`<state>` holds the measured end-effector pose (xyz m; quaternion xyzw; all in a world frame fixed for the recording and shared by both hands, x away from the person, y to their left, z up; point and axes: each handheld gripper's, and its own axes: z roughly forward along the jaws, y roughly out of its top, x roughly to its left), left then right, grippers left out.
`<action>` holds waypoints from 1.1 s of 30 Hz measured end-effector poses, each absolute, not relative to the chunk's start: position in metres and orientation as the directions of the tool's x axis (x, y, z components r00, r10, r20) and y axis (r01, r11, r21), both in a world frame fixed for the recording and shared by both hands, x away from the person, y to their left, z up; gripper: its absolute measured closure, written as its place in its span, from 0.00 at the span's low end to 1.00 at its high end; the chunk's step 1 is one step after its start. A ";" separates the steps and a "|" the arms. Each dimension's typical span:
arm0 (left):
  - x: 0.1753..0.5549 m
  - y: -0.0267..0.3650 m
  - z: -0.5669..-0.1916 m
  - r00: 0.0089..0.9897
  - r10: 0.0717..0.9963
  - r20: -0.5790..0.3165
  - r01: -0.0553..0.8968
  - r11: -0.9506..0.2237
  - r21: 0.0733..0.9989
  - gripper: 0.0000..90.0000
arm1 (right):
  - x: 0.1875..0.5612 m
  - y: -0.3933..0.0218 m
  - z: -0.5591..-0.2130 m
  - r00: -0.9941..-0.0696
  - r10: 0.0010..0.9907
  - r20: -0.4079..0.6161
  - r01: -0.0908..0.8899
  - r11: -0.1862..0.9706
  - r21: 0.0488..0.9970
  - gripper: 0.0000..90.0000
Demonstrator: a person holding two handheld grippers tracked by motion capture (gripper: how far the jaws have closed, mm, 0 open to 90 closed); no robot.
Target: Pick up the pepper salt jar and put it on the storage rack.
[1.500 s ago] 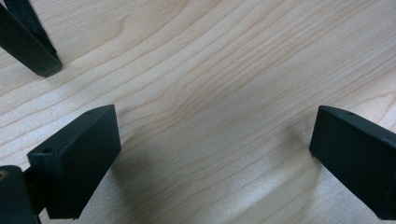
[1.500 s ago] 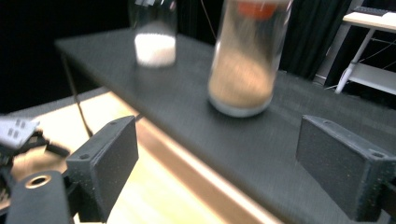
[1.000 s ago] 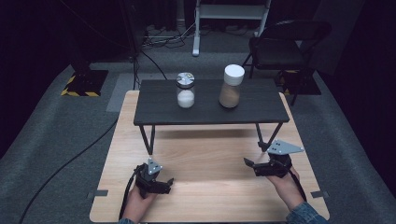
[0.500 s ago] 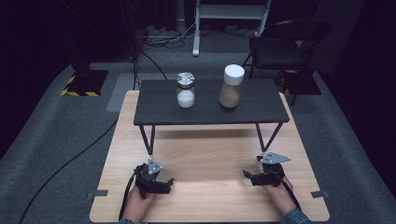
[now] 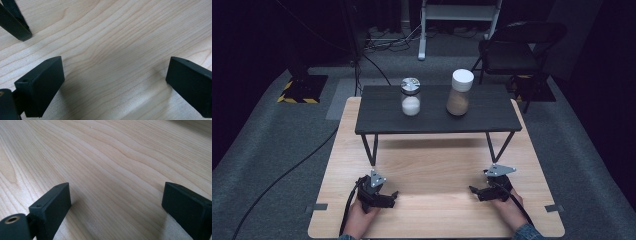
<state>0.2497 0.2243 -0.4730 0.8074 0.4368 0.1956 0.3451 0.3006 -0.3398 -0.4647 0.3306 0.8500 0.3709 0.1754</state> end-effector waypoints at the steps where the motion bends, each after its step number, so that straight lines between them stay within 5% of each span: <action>1: 0.250 0.224 -0.473 0.542 0.840 0.015 0.570 -0.381 0.728 0.02 | 0.301 -0.340 -0.465 -0.720 0.692 -0.053 0.432 0.507 0.746 0.10; 33: 0.249 0.222 -0.473 0.535 0.845 0.014 0.575 -0.376 0.727 0.01 | 0.301 -0.341 -0.464 -0.731 0.680 -0.054 0.424 0.515 0.745 0.09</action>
